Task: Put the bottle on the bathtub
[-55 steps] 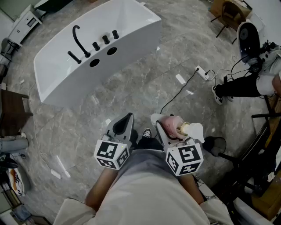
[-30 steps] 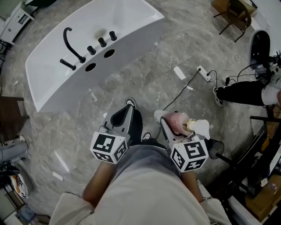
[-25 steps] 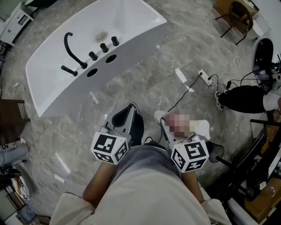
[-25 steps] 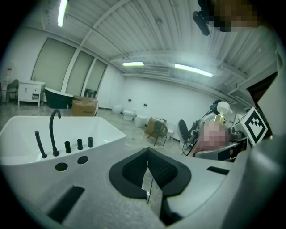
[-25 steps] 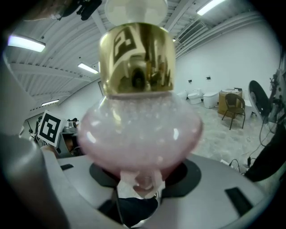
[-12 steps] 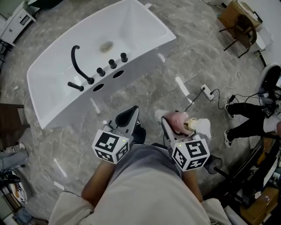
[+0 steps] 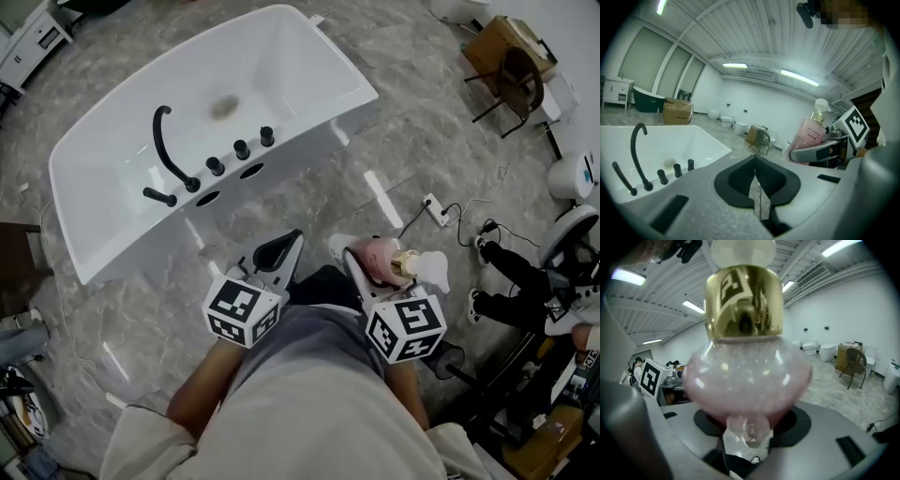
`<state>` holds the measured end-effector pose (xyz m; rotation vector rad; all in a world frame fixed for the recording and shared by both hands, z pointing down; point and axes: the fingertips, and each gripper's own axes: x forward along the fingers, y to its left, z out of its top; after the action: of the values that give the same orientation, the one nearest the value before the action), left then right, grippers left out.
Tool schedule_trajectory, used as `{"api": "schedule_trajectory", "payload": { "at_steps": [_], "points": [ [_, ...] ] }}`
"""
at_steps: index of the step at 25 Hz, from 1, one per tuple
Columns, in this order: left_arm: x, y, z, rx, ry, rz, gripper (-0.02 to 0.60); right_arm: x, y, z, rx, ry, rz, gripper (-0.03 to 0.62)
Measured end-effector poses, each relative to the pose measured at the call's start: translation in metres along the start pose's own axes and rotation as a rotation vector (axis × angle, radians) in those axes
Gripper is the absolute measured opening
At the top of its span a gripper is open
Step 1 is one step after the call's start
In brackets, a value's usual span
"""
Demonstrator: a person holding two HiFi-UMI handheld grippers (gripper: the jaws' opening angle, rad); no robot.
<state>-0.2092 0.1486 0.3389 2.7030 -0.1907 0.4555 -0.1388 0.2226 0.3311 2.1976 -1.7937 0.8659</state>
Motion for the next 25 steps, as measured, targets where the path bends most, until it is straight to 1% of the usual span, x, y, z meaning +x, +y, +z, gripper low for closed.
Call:
{"api": "schedule_trajectory", "payload": {
  "at_steps": [3, 6, 11, 15, 19, 25],
  "points": [
    [0.005, 0.007, -0.002, -0.037, 0.014, -0.012, 0.009, 0.009, -0.005, 0.005, 0.006, 0.003, -0.003, 0.219],
    [0.01, 0.017, -0.002, -0.043, 0.027, -0.004, 0.008, 0.019, -0.01, 0.01, 0.002, 0.009, -0.002, 0.219],
    [0.022, 0.035, 0.013, -0.047, 0.009, 0.025, 0.008, 0.04, -0.028, 0.026, -0.003, 0.004, -0.001, 0.219],
    [0.041, 0.05, 0.028, -0.039, 0.0, 0.047, 0.008, 0.062, -0.047, 0.044, -0.012, -0.005, 0.01, 0.219],
    [0.063, 0.063, 0.053, -0.039, -0.047, 0.073, 0.009, 0.084, -0.066, 0.067, -0.026, -0.019, 0.035, 0.219],
    [0.108, 0.089, 0.084, -0.025, -0.044, 0.087, 0.009, 0.129, -0.095, 0.101, -0.043, -0.023, 0.072, 0.219]
  ]
}}
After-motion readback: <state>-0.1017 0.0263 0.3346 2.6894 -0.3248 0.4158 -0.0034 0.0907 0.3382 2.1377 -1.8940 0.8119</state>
